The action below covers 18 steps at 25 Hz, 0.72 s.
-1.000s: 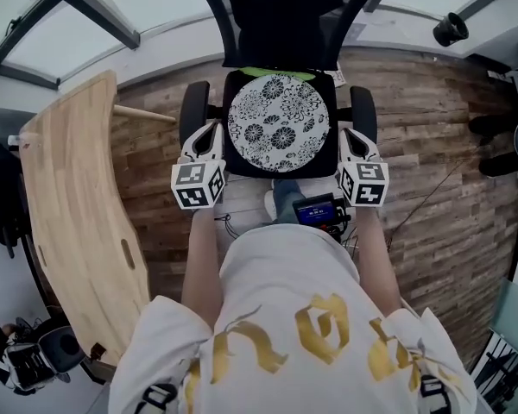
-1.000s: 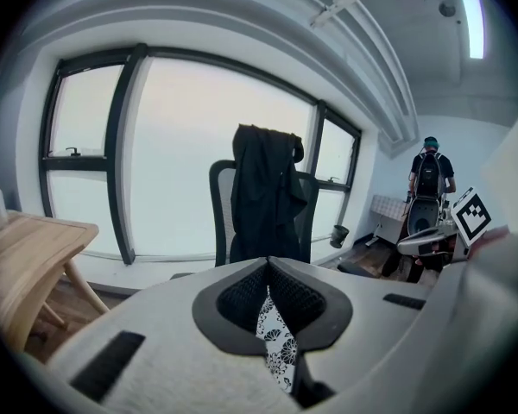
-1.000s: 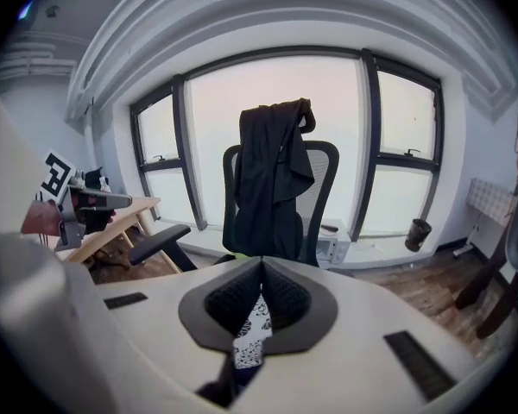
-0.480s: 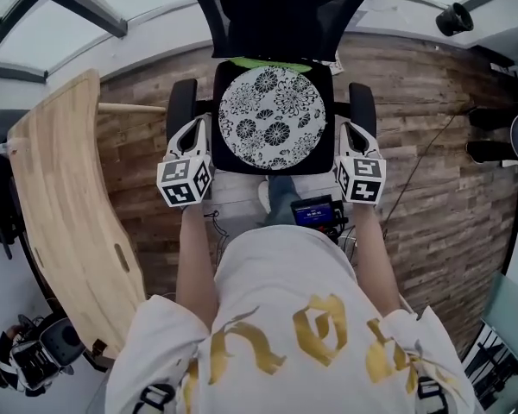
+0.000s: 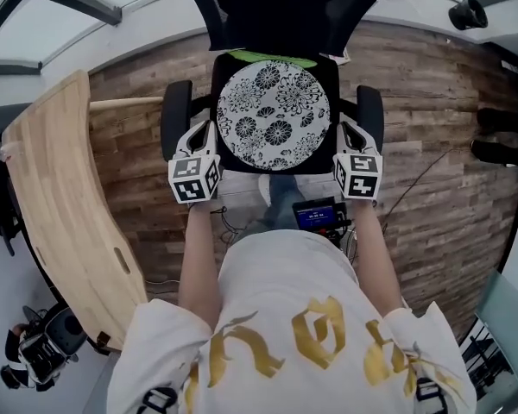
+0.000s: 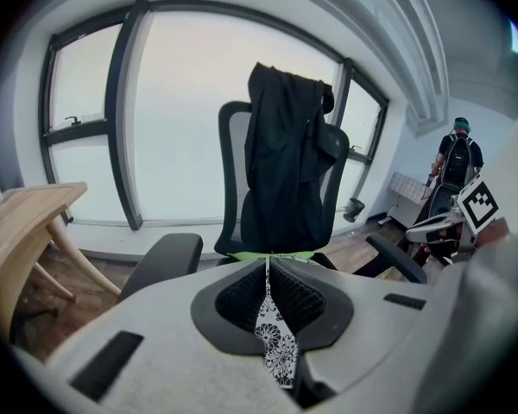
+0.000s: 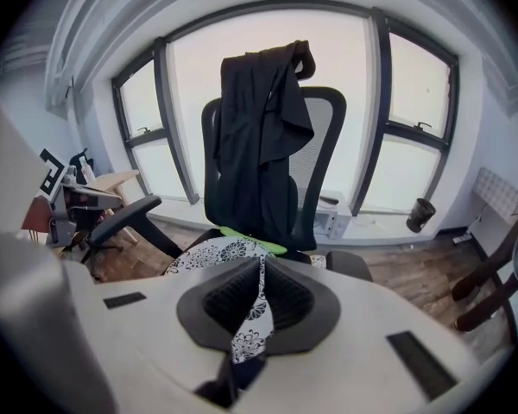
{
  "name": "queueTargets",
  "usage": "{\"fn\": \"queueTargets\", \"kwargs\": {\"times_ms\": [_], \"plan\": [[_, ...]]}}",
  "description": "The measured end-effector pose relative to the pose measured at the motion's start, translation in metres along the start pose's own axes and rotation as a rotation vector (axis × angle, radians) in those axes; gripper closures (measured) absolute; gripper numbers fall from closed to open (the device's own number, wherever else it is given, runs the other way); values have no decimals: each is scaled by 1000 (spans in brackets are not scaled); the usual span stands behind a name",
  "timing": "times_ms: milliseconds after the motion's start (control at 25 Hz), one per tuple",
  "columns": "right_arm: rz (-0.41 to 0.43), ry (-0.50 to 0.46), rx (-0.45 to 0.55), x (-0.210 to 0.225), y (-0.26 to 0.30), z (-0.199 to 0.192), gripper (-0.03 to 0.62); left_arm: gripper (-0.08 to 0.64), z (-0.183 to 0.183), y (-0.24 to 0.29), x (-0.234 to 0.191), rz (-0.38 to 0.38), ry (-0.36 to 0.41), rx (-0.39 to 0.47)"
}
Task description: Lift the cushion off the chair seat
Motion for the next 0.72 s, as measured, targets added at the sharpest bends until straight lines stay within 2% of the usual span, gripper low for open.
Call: {"fn": "queueTargets", "kwargs": {"times_ms": [280, 400, 560, 720], "plan": [[48, 4, -79, 2, 42, -10, 578, 545, -22, 36, -15, -7, -92, -76], [54, 2, -105, 2, 53, -15, 578, 545, -33, 47, -18, -1, -109, -111], [98, 34, -142, -3, 74, -25, 578, 545, -56, 63, -33, 58, -180, -161], [98, 41, -178, -3, 95, -37, 577, 543, -87, 78, -40, 90, -229, -242]]}}
Point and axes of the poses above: the fingertips, and each gripper's own axes: y forward along the fingers, x to its right, z out of its top, the point moved 4 cm from there along -y, backward along the fingers, and after that the axes turned 4 degrees about -z, right-handed, at the moved point
